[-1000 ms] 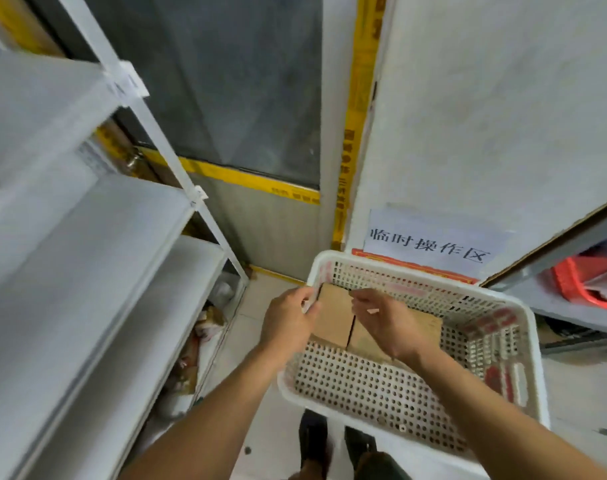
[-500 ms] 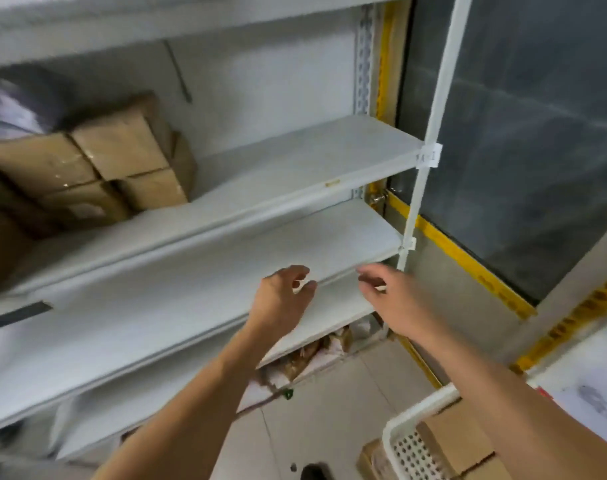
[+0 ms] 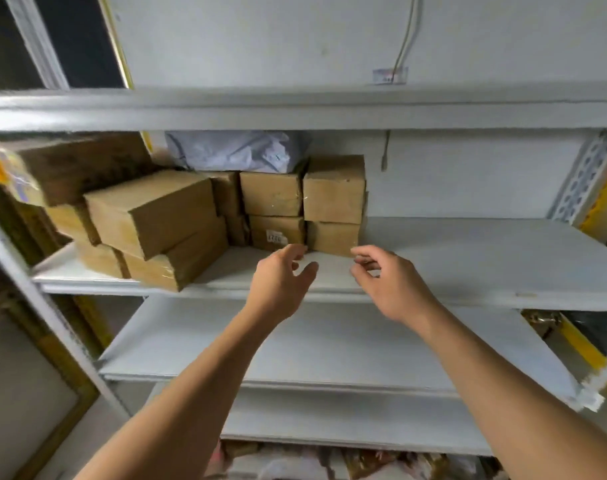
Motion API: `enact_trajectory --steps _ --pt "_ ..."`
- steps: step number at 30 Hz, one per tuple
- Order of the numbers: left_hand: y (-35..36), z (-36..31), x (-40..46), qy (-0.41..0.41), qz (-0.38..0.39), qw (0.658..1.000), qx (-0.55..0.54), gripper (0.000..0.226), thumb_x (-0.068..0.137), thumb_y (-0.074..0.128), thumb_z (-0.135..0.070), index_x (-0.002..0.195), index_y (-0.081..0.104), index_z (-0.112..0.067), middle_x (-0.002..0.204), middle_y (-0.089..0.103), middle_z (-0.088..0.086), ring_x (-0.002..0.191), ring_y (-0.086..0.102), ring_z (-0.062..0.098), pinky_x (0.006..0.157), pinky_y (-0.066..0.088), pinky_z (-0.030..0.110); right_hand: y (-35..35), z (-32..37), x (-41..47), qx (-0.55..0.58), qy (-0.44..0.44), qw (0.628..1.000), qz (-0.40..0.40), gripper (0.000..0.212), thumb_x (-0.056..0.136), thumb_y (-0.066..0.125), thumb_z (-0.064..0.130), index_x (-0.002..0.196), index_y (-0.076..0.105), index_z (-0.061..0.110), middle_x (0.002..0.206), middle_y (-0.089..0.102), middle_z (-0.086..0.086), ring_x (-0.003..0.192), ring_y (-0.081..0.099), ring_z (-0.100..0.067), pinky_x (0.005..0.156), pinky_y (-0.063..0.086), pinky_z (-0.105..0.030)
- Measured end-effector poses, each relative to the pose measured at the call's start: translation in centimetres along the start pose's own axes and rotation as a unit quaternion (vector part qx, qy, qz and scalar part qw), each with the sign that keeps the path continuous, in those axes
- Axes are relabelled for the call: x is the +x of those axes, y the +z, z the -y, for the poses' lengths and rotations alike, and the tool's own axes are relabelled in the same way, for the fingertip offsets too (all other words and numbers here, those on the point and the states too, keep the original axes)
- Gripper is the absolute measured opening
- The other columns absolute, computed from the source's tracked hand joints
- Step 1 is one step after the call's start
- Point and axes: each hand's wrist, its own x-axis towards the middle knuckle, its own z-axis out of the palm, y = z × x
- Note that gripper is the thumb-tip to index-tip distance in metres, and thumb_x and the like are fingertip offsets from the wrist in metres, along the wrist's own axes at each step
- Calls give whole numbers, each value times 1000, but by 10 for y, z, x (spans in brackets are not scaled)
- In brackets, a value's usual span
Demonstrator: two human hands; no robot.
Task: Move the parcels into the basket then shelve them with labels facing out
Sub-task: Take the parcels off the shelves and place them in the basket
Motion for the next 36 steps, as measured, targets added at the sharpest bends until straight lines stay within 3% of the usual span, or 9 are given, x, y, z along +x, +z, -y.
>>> enact_trajectory --steps 3,9,13,15,18,22,26,31,36 --pt "-8 6 44 13 -13 1000 1 31 96 69 -38 119 68 -17 110 73 4 105 67 27 89 55 43 11 13 40 -5 3 1000 -28 42 101 68 28 143 62 19 136 67 -1 125 62 -16 101 45 -23" --pt "1 -2 116 48 -32 998 -21 50 97 71 -36 141 57 -16 131 66 6 117 62 26 95 52 38 10 11 94 -15 30 994 -104 51 104 63 36 151 51 23 150 54 1 135 53 -17 100 41 -24" --pt "20 -6 146 37 -51 997 -44 63 97 70 -38 150 47 -15 139 60 7 124 59 25 98 50 35 6 3 128 -14 44 987 -156 65 101 65 41 157 40 19 157 45 -4 141 48 -21 116 44 -38" --pt "29 -6 156 27 -60 997 -47 70 97 70 -37 156 40 -13 145 56 11 129 56 28 107 49 40 4 -1 144 -8 53 987 -151 74 102 63 47 163 30 20 163 40 -5 148 42 -23 120 41 -44" --pt "41 -7 164 16 -68 997 -39 79 99 69 -38 162 30 -10 153 48 14 138 47 33 115 41 46 4 -7 164 19 73 991 -110 81 102 58 55 166 22 22 169 33 -3 153 36 -23 121 36 -38" --pt "53 -10 166 5 -77 994 -74 86 96 73 -42 163 28 -11 155 41 12 137 47 32 112 44 43 8 -15 173 92 74 990 -74 73 95 58 69 154 43 29 148 57 5 136 56 -20 113 48 -40" --pt "56 -12 160 9 -104 987 -123 84 94 74 -51 158 37 -11 145 45 6 125 51 17 99 41 25 8 -17 166 139 77 981 -114 61 98 60 63 145 47 25 132 57 10 118 58 -13 94 50 -32" --pt "60 -13 144 -11 -108 975 -196 71 98 64 -58 153 49 -15 128 45 -1 106 59 11 103 51 32 12 -23 141 168 73 962 -205 40 102 59 54 124 46 22 114 64 3 96 63 -6 73 46 -15" --pt "68 -17 120 19 -69 970 -231 52 101 63 -48 145 56 -20 131 47 1 107 55 5 89 40 -1 9 -33 102 194 84 947 -241 34 105 63 33 134 48 22 127 62 -3 94 62 13 77 48 -6"
